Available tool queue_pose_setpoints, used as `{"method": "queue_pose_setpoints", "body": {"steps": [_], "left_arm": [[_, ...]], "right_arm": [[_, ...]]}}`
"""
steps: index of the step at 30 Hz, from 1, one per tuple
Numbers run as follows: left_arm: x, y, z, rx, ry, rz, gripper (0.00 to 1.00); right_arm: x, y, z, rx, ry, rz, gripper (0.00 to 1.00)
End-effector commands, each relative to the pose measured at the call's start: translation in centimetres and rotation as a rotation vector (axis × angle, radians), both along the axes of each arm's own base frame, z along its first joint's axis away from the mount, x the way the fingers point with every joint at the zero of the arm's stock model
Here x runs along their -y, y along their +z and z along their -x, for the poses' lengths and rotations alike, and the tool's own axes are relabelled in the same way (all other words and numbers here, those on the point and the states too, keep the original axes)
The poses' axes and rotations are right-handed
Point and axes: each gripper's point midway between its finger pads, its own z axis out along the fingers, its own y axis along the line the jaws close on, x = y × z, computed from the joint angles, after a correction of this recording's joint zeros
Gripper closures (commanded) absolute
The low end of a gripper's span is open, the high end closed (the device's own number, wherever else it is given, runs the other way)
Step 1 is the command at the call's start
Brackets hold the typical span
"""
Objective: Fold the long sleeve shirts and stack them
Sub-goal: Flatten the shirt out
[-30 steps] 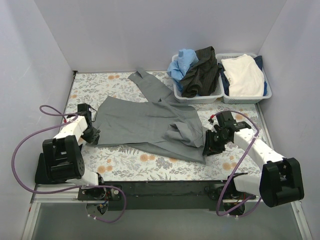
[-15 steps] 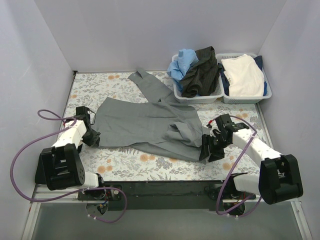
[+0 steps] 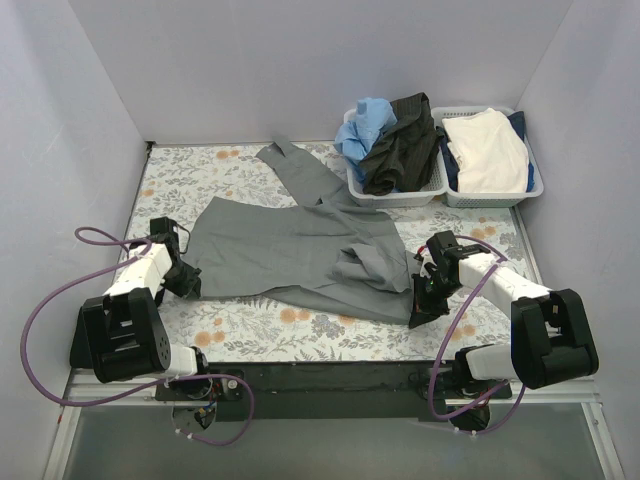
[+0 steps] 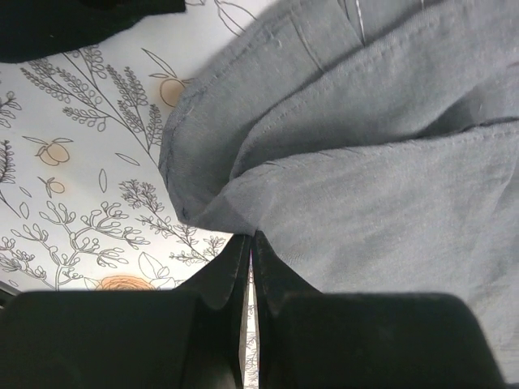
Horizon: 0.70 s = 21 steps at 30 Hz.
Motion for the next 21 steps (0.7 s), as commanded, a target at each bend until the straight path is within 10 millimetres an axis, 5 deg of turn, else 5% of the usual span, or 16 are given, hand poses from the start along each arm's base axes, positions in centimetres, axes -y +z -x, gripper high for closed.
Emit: {"method": "queue_pose_setpoints", "body": {"steps": [1, 8, 17, 19, 21], "left_arm": [[-0.6, 0.6, 0.3, 0.028, 0.040, 0.014, 1.00], [-2.6, 1.4, 0.8, 0.074, 0.124, 0.022, 1.00], [-2.6, 2.0, 1.6, 0.089, 0.152, 0.068, 1.00], [-2.6, 2.5, 1.8, 0.093, 0.166, 0.066, 0.76], [-2.9, 3.0, 1.9, 0.097, 0.187, 0.051, 0.65]], "right_arm": [[1.9, 0.7, -1.7, 0.068, -0.066, 0.126, 0.99], [5.4, 1.8, -3.5, 0.153, -0.193, 0.268, 0.99], [5.9, 2.4, -3.6, 0.156, -0.224, 0.262, 0.99], [5.3, 2.6, -3.1, 0.137, -0.211, 0.230, 0.99], [5.0, 3.0, -2.9, 0.133, -0.211, 0.210, 0.77]]}}
